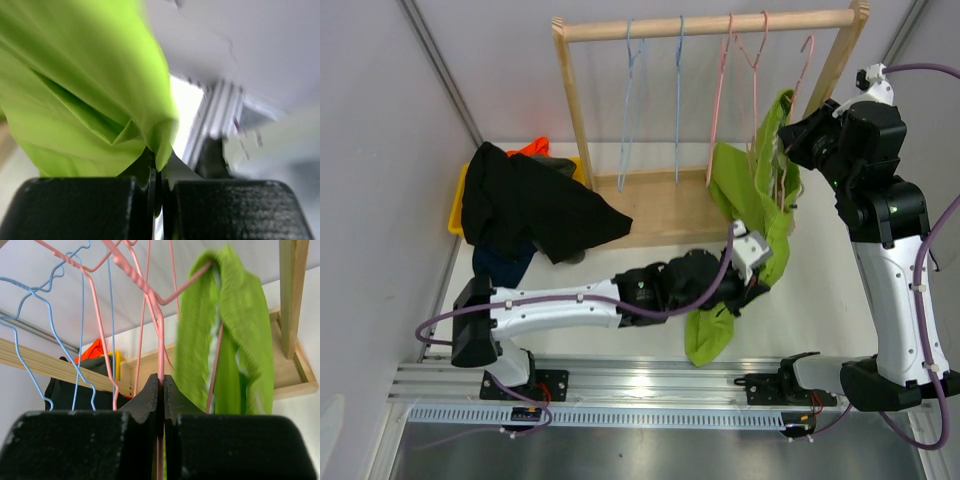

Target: Remove the shorts from the hanger

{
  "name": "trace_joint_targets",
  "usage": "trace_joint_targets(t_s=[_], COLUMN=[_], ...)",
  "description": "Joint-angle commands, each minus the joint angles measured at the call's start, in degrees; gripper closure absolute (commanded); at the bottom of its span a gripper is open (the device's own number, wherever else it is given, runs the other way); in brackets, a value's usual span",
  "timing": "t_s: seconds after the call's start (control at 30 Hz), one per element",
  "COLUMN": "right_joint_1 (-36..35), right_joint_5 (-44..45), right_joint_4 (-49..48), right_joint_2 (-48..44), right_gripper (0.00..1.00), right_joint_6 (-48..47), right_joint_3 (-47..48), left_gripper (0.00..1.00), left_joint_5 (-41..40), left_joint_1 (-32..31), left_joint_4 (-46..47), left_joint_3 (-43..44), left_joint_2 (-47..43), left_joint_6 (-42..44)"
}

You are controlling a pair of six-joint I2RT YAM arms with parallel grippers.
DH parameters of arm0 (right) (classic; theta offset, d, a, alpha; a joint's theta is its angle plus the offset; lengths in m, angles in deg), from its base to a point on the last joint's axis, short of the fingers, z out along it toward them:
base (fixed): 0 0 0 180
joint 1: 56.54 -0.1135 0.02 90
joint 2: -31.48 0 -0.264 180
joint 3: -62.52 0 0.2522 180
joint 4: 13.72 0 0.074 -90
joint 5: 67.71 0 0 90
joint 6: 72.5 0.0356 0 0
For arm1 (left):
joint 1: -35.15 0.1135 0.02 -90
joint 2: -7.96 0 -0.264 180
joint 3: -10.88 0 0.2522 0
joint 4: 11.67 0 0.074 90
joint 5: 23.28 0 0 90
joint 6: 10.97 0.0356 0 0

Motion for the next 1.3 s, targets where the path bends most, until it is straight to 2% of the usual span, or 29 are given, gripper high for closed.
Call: trace_joint_targets(t_s=[0.0, 0.07, 0.2, 0.4, 0.57, 0.67, 0.87, 0.97, 1.13, 1.27], right_joint_1=[1.05, 1.40, 1.58, 1.41, 1.32, 1.41, 1.58, 2.37, 4.91, 7.20], right_joint_5=[0.66, 0.66, 0.49, 0.49, 0.66, 1.01, 1.72, 2.60, 2.60, 2.16], right_joint_4=[-8.01, -7.75, -7.48, -4.59, -0.54, 1.13, 0.35, -0.63, -4.40, -6.77], right_joint_2=[-0.04, -0.13, -1.18, -6.71, -11.46, -12.44, -5.68, -0.23, 8.72, 14.80], right_gripper=[1.00, 1.00, 1.00, 1.00, 1.00, 1.00, 1.00, 1.00, 1.00, 1.00], right_joint_6=[-0.12, -0.04, 0.75, 2.07, 2.34, 1.37, -3.19, -5.39, -5.49, -4.26], right_joint_3=[3.59, 3.42, 1.75, -2.98, -4.67, -2.57, 6.31, 10.96, 17.81, 21.16], left_gripper=[1.00, 1.00, 1.00, 1.00, 1.00, 1.00, 1.00, 1.00, 1.00, 1.00], left_joint_5=[-1.95, -2.04, -4.67, -15.38, -16.02, -20.57, -26.56, -30.34, -31.57, -32.62], left_joint_1=[-7.02, -8.08, -8.53, -7.13, -2.82, -2.46, 2.27, 2.81, 2.90, 2.81], left_joint_4=[-1.26, -1.17, 0.06, -6.26, -8.20, -9.25, -21.03, -22.35, -24.81, -31.38], left_joint_3=[-7.60, -11.21, -12.72, -3.43, 1.24, 1.16, -0.15, -5.68, -14.20, -17.11], left_joint_2=[-3.41, -3.85, -3.94, -2.45, -1.48, -2.09, -6.74, -13.06, -23.51, -30.19], left_joint_6=[-1.63, -2.87, -4.81, -1.21, 1.33, 3.97, -3.47, -4.89, -8.22, -11.74])
